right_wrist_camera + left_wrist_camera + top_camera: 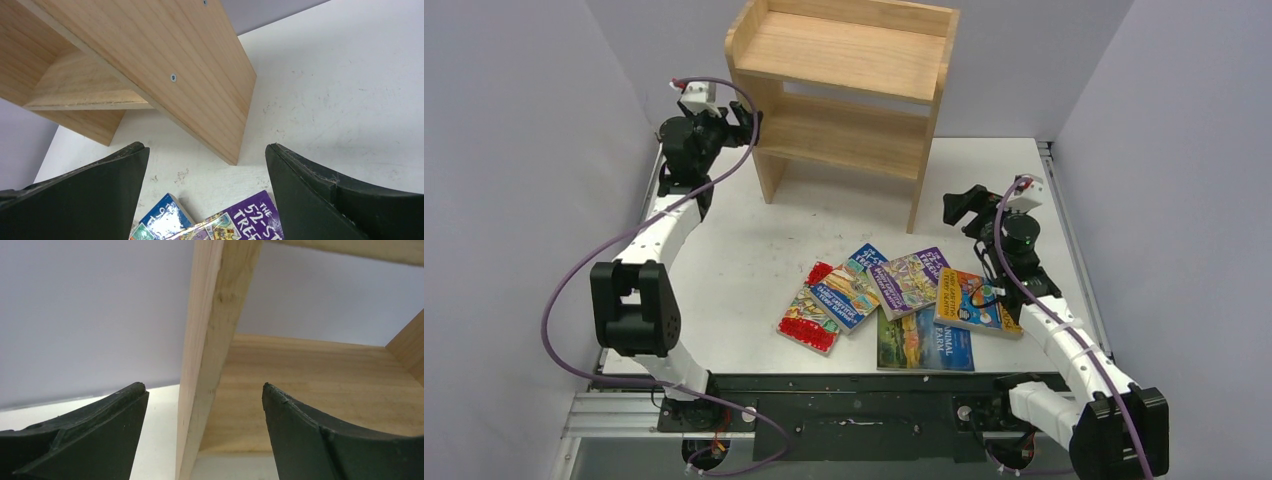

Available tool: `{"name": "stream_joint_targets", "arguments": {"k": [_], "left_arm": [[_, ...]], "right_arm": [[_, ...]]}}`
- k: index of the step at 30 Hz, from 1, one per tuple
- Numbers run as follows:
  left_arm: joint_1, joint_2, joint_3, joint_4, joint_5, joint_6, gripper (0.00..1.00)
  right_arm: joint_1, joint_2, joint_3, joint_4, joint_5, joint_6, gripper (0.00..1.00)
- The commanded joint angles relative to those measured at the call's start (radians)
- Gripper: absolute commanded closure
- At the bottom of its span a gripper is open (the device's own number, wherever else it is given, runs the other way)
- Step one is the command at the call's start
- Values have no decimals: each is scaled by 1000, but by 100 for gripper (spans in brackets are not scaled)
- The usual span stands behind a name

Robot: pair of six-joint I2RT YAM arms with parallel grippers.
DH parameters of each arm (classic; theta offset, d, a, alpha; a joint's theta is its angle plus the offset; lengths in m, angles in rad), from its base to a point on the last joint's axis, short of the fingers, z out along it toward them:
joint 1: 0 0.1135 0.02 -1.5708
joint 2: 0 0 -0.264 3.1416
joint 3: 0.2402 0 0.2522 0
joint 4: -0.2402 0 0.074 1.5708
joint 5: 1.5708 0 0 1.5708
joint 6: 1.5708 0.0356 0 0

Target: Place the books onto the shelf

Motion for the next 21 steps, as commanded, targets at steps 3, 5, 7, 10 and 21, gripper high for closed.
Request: {"name": "stream_joint_targets", "arguments": {"k": [3,5,7,10,21], "left_arm": [[0,83,138,81,28,30,24],[-2,95,150,77,32,42,30],[-5,108,168,70,29,45,38],[-14,125,182,58,17,52,51],[-68,78,147,13,-31,101,99]], "right_arm": [[0,-57,13,-55,18,-19,10],[0,-70,13,-72,18,-19,10],[0,-82,11,-82,48,-17,10],[0,-90,9,-88,56,-11,10],[0,-103,22,-129,59,-11,10]]}}
